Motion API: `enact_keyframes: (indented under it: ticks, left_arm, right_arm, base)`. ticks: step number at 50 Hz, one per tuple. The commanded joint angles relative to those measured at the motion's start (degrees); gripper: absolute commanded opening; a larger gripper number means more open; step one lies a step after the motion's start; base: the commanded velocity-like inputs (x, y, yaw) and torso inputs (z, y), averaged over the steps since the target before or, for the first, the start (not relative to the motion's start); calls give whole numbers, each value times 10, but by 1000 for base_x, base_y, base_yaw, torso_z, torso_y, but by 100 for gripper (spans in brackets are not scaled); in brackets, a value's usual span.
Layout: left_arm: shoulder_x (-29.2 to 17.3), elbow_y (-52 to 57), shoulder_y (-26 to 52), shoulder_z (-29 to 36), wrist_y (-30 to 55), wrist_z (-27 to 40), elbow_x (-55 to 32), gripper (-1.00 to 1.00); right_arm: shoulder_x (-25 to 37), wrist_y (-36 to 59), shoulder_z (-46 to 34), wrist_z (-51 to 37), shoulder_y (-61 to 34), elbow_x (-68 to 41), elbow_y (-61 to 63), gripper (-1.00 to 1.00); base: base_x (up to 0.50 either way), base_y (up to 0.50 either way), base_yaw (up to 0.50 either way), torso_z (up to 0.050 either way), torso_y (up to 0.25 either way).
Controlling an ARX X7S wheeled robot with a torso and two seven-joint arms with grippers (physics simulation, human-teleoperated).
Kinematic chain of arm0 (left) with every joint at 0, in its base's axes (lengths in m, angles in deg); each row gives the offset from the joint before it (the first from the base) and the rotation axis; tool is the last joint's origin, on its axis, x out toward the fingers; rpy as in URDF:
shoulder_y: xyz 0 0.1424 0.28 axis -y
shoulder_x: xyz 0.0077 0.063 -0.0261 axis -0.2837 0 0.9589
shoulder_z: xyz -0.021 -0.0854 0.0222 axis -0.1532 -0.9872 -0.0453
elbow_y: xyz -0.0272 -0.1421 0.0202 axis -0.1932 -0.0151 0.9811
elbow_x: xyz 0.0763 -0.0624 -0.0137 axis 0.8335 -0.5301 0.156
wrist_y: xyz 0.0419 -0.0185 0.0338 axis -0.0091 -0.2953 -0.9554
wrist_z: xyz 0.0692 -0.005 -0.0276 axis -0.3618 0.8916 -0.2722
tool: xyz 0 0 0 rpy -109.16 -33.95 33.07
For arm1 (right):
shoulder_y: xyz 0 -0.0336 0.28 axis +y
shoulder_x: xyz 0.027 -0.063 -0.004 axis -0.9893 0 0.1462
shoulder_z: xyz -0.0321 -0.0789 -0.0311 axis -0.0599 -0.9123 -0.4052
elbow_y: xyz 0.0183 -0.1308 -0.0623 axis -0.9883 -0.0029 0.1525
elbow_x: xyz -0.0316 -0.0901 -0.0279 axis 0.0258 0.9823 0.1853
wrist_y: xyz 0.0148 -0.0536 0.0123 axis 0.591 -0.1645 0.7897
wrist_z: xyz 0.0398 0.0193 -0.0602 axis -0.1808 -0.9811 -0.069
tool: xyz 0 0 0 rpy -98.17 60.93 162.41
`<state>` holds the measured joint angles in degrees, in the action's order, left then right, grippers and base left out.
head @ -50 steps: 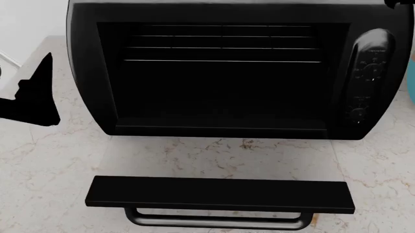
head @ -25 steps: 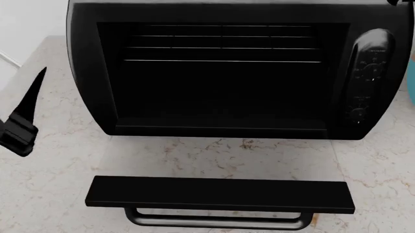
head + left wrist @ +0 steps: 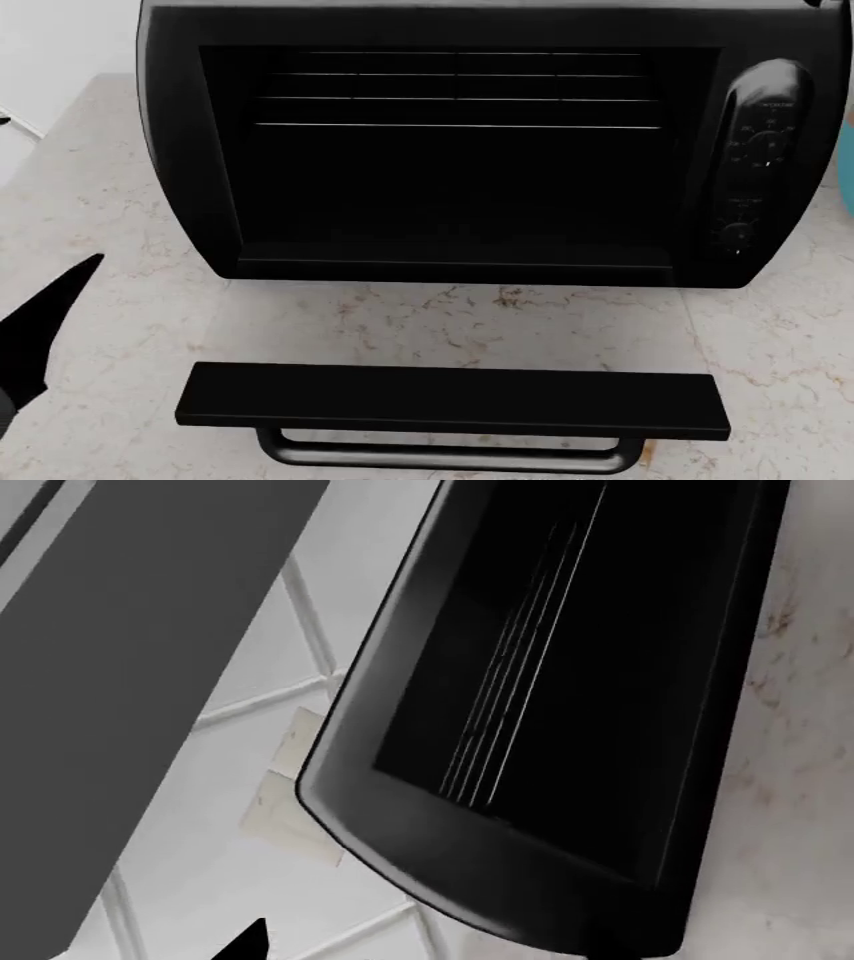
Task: Close the toaster oven door.
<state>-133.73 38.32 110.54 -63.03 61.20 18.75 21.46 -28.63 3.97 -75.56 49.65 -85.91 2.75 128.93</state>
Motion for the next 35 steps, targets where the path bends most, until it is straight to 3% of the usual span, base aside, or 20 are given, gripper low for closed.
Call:
enact_keyframes:
  ticks: [1, 17, 35]
  left_arm:
    - [-42, -15, -12, 24, -50, -35, 28, 100]
    - [-77, -22, -22, 37, -97, -54, 56, 100]
    - [-65, -36, 3, 76, -113, -107, 84, 100]
  right_arm:
    - [6, -8, -2, -12, 1, -13, -3, 100]
    - [10, -17, -15, -27, -4, -27, -10, 100]
    - [19, -23, -12, -45, -2, -52, -11, 100]
  base:
    - [0, 0, 0, 0, 0]
    - [0, 0, 0, 0, 0]
    - [0, 0, 0, 0, 0]
